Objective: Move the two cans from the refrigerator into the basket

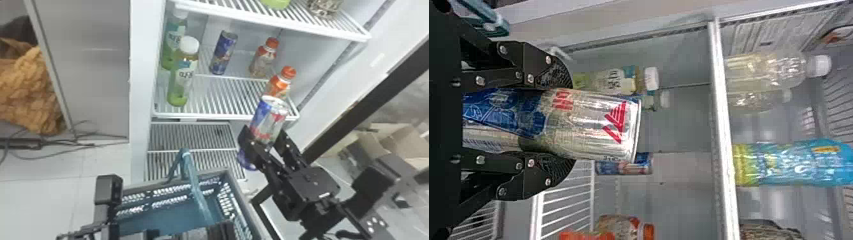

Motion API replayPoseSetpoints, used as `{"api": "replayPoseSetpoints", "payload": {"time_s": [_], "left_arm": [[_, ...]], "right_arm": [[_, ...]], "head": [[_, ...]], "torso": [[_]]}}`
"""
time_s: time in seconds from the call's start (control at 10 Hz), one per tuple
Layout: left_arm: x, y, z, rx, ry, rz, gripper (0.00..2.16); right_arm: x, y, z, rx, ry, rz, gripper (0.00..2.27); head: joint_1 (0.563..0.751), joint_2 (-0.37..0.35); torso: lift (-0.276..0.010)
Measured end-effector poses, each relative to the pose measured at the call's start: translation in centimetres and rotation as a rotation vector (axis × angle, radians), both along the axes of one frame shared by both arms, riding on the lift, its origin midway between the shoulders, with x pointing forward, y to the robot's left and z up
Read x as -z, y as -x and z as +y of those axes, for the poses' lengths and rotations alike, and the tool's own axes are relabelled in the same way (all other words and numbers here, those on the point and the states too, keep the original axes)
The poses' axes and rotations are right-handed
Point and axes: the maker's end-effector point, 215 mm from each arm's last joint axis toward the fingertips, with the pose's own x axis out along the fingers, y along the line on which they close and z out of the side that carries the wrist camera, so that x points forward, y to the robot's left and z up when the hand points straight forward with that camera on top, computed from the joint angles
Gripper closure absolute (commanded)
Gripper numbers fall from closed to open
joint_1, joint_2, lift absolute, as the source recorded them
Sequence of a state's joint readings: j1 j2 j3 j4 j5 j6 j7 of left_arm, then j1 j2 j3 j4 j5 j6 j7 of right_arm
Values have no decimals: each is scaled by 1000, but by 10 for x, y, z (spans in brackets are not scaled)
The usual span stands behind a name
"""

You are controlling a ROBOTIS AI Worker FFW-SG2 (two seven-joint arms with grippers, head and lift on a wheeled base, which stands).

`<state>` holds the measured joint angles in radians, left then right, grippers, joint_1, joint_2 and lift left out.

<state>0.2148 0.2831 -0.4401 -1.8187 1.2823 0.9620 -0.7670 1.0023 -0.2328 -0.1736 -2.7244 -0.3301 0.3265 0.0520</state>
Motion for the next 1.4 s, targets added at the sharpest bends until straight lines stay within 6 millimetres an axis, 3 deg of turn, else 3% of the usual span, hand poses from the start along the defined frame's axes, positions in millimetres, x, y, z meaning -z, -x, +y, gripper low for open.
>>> {"api": "replayPoseSetpoints", "payload": {"time_s": [0.8, 1.1, 1.2, 1.4], "left_arm": [[0, 0, 0, -6, 3, 4, 1184], [0, 0, 0, -5, 2, 3, 1184], [0, 0, 0, -5, 2, 3, 1184], [0, 0, 0, -6, 2, 3, 1184]], "right_arm": [[101, 52, 10, -45, 36, 413, 1081], [129, 56, 16, -83, 26, 484, 1056], [137, 56, 17, -86, 25, 499, 999], [147, 56, 18, -91, 21, 519, 452]], "head": [[695, -350], [695, -350], [695, -350], [695, -350]], "torso": [[-276], [-276], [-276], [-276]]}}
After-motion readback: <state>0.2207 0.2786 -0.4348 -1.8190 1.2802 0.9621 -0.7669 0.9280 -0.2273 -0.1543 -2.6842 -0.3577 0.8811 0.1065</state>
